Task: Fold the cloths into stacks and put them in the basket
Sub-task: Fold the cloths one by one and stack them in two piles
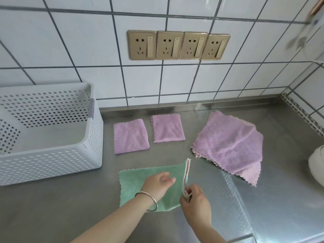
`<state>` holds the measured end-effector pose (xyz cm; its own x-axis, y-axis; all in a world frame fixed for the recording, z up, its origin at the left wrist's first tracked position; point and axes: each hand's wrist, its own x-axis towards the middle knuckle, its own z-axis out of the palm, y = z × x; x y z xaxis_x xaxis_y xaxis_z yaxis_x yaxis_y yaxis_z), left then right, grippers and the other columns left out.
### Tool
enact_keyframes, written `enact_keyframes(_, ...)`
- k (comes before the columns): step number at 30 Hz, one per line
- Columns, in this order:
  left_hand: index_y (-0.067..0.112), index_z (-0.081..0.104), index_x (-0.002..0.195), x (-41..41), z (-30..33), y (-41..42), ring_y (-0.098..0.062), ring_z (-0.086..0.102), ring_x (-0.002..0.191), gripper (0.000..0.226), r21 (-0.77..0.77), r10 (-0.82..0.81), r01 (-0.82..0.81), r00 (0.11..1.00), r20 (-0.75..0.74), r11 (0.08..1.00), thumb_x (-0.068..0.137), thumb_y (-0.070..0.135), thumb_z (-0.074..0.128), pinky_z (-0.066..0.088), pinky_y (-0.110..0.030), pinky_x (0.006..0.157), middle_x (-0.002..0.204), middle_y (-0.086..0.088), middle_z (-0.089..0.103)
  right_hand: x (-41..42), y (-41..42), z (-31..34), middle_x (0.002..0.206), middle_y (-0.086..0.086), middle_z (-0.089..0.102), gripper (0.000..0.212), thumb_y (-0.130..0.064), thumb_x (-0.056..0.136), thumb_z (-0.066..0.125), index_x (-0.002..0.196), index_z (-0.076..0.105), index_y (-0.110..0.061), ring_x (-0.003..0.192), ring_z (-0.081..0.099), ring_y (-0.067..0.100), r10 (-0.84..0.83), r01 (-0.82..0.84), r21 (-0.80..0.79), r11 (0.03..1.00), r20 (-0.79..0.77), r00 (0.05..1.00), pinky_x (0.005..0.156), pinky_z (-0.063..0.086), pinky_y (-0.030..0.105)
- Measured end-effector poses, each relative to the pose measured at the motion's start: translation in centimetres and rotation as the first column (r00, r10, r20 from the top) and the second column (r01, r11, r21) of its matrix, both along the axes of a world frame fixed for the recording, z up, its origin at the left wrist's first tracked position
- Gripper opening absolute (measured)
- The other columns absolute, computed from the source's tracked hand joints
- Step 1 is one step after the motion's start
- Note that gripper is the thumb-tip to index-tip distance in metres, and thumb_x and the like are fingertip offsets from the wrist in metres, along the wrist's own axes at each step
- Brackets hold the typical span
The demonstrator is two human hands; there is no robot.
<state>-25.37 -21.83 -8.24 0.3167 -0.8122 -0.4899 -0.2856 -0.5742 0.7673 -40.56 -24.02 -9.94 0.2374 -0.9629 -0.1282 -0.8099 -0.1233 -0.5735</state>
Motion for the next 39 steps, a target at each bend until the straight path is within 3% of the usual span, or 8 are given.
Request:
enact_keyframes(3,0.025,0.068,0.091,0.9,1.1,0.0,-0.014,0.065,0.094,0.017,-0.079,0.225,-0.233,0.970,-0.095,0.969,0.075,0.032,0.067,0.051,-0.035,0.092,0.097,0.003,0.072,2.9,1.2,0.9,0.061,-0.007,0.049,0.035,-0.019,0.048,0.065,0.069,0.036,-0.023,0.042,0.050,0.020,0.217,-0.213,-0.176,0.961,0.003,0.976,0.039,0.011,0.016)
enact_keyframes(5,0.029,0.060,0.073,1.6,1.3,0.2,-0.012,0.062,0.080,0.014,-0.093,0.267,-0.271,0.962,-0.049,0.958,0.077,0.020,0.070,0.051,-0.020,0.080,0.077,0.010,0.065,4.5,1.9,1.3,0.059,-0.006,0.051,0.040,-0.022,0.042,0.062,0.070,0.034,-0.024,0.039,0.048,0.016,0.293,-0.292,-0.252,0.923,-0.034,0.955,0.039,0.006,0.015)
enact_keyframes(9,0.024,0.057,0.075,2.9,1.4,1.2,-0.013,0.055,0.076,0.013,-0.039,0.326,-0.326,0.945,-0.006,0.945,0.079,0.025,0.070,0.038,-0.001,0.056,0.075,0.005,0.060,6.6,2.8,1.4,0.058,-0.007,0.048,0.039,-0.017,0.040,0.061,0.069,0.036,-0.023,0.045,0.045,0.012,0.420,-0.418,-0.375,0.827,-0.079,0.904,0.039,0.007,0.017)
enact_keyframes(16,0.022,0.056,0.070,4.7,1.0,2.7,-0.015,0.053,0.073,0.015,-0.079,0.485,-0.481,0.873,0.051,0.873,0.081,0.025,0.066,0.031,-0.017,0.060,0.072,0.002,0.061,7.2,3.1,-0.5,0.088,-0.006,0.047,0.029,-0.019,0.051,0.054,0.078,0.043,-0.021,0.076,0.042,0.015,0.680,-0.620,-0.545,0.564,-0.120,0.724,0.063,0.033,0.021)
enact_keyframes(23,0.028,0.041,0.061,6.5,-1.2,5.8,-0.020,0.051,0.069,0.032,-0.096,0.498,-0.489,0.844,0.197,0.867,0.085,0.018,0.061,0.032,-0.025,0.063,0.062,0.009,0.053,6.3,2.9,-3.1,0.137,0.001,0.052,0.096,-0.026,0.038,0.073,0.129,0.044,-0.020,0.126,0.038,0.016,0.657,-0.721,-0.236,0.652,-0.300,0.692,0.101,0.031,0.033)
enact_keyframes(29,0.017,0.043,0.081,8.0,-3.5,7.2,-0.031,0.061,0.093,0.017,-0.093,0.600,-0.596,0.767,0.229,0.798,0.086,0.011,0.058,0.035,-0.026,0.072,0.093,-0.011,0.068,7.1,3.6,-5.0,0.136,-0.005,0.053,0.071,-0.025,0.059,0.033,0.129,0.043,-0.022,0.135,0.015,0.015,0.668,-0.746,-0.157,0.648,-0.355,0.654,0.105,0.033,0.034)
enact_keyframes(33,0.019,0.048,0.088,8.0,-4.6,7.3,-0.029,0.063,0.093,0.014,-0.087,0.569,-0.567,0.787,0.237,0.819,0.086,0.007,0.055,0.037,-0.024,0.074,0.092,-0.004,0.065,7.1,3.5,-4.7,0.132,-0.008,0.057,0.070,-0.036,0.059,0.045,0.128,0.042,-0.023,0.134,0.028,0.018,0.712,-0.782,-0.047,0.621,-0.384,0.588,0.105,0.037,0.034)
enact_keyframes(39,0.009,0.068,0.103,7.8,-5.9,8.0,-0.025,0.057,0.109,0.021,-0.221,0.480,-0.428,0.807,0.343,0.877,0.087,0.007,0.055,0.038,-0.024,0.091,0.118,-0.010,0.060,6.5,3.3,-3.3,0.135,-0.007,0.054,0.066,-0.058,0.074,0.044,0.130,0.047,-0.024,0.127,0.038,0.010,0.730,-0.773,0.003,0.634,-0.331,0.597,0.110,0.011,0.028)
